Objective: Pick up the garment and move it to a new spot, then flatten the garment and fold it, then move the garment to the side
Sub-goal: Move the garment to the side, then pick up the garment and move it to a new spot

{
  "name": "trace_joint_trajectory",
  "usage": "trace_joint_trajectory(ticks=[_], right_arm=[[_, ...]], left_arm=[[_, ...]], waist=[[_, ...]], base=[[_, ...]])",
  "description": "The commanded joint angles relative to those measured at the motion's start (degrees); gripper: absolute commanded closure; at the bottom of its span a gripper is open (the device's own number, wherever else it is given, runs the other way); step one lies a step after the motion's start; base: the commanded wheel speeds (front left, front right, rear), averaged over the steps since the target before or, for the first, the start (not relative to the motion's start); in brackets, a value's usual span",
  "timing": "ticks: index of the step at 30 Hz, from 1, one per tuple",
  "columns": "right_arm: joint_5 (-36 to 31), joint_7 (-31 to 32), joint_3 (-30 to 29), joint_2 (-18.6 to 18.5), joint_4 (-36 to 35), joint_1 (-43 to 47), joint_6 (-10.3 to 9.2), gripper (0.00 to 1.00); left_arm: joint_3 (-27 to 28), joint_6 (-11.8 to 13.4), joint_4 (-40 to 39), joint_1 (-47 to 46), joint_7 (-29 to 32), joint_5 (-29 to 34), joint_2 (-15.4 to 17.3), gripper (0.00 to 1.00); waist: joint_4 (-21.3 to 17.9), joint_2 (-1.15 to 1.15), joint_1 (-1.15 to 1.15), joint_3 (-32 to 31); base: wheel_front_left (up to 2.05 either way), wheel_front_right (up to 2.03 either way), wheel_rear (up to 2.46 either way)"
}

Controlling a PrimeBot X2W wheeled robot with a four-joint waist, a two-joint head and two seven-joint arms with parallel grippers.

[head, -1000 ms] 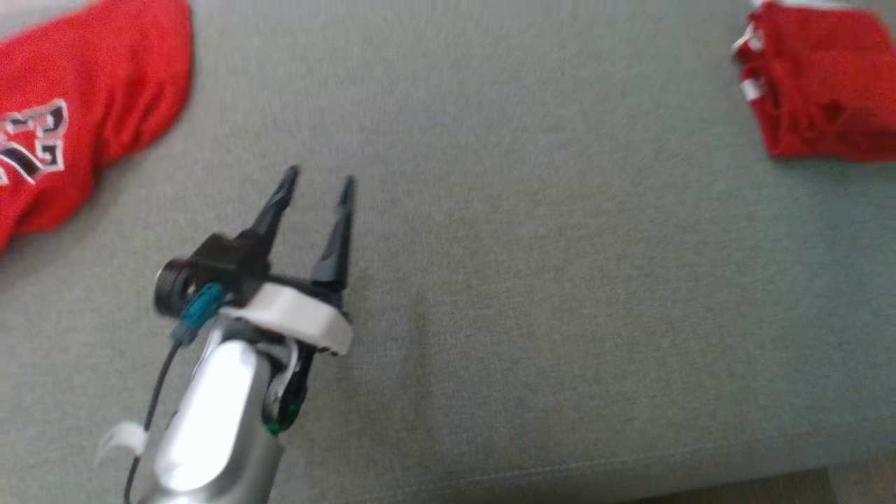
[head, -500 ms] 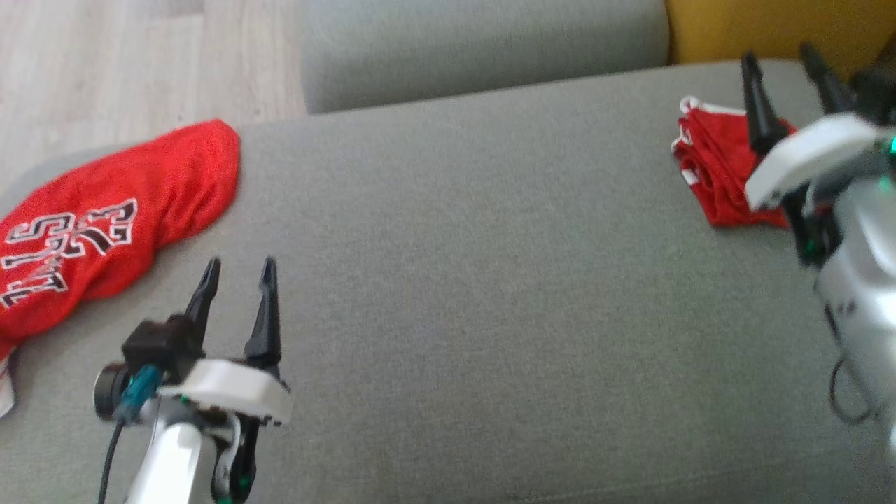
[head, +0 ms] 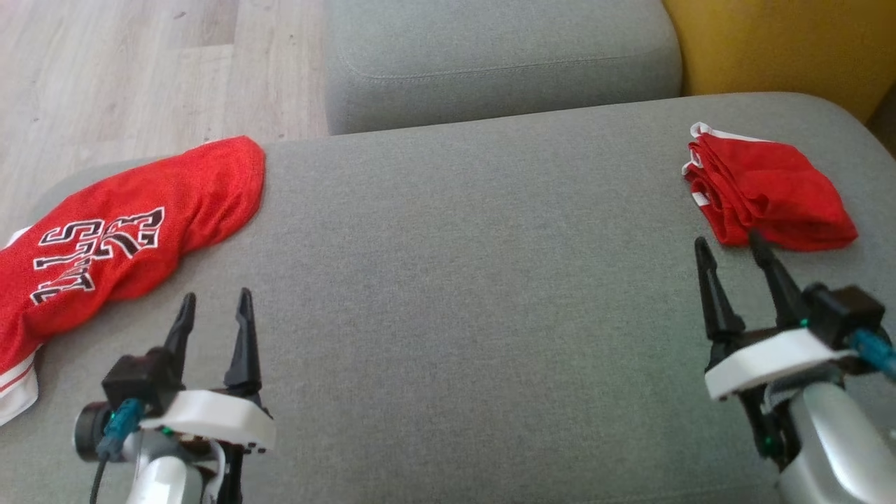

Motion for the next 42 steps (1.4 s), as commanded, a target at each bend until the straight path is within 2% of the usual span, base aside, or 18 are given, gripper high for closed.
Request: trace_joint_trajectory(ticks=[1,12,22,27,33,34,42], right_arm=[[-1.5,-0.6,-0.4,0.8,-3.7,-0.1,-0.04,0.00],[-4.9,-0.6,-2.8,4.3,-6.5,4.7,-0.04,0.00],[-5.3,0.5,-3.2,4.9,-7.6,5.5,-0.04,0.00],[-5.0,1.0,-3.4,5.3,-8.3,6.1,-0.04,0.00],[-5.0,1.5,-3.0,6.3,-9.4,6.5,-0.04,0.00],[-4.8,1.5,-2.7,6.4,-9.5,6.5,-0.04,0.00],[-4.3,1.5,-1.5,6.6,-10.2,6.6,-0.04,0.00]], left_arm=[[3.1,0.3,-2.2,-1.9,-0.7,0.8,0.5,0.00],[4.5,-1.3,-1.2,-1.3,-0.7,2.2,-0.9,0.00],[5.6,-2.4,-0.5,-2.0,-0.7,3.4,-1.7,0.00],[6.5,-2.1,0.0,-2.8,-0.7,3.8,-1.7,0.00],[7.8,-1.0,0.8,-3.1,-0.7,4.1,-0.9,0.00],[7.9,-0.7,1.2,-3.0,-0.7,4.1,-0.8,0.00],[7.7,-0.2,1.9,-2.3,-0.3,3.7,-0.6,0.00]], waist=[[0.3,0.00,0.01,0.1],[1.0,0.00,0.01,0.8],[2.2,0.00,0.01,1.0],[6.0,0.00,0.01,1.0],[12.5,0.00,0.01,1.1],[14.7,0.00,0.01,1.2],[21.6,0.00,0.01,1.6]], base=[[0.00,0.00,0.00],[0.00,0.00,0.00],[0.00,0.00,0.00],[0.00,0.00,0.00],[0.00,0.00,0.00],[0.00,0.00,0.00],[0.00,0.00,0.00]])
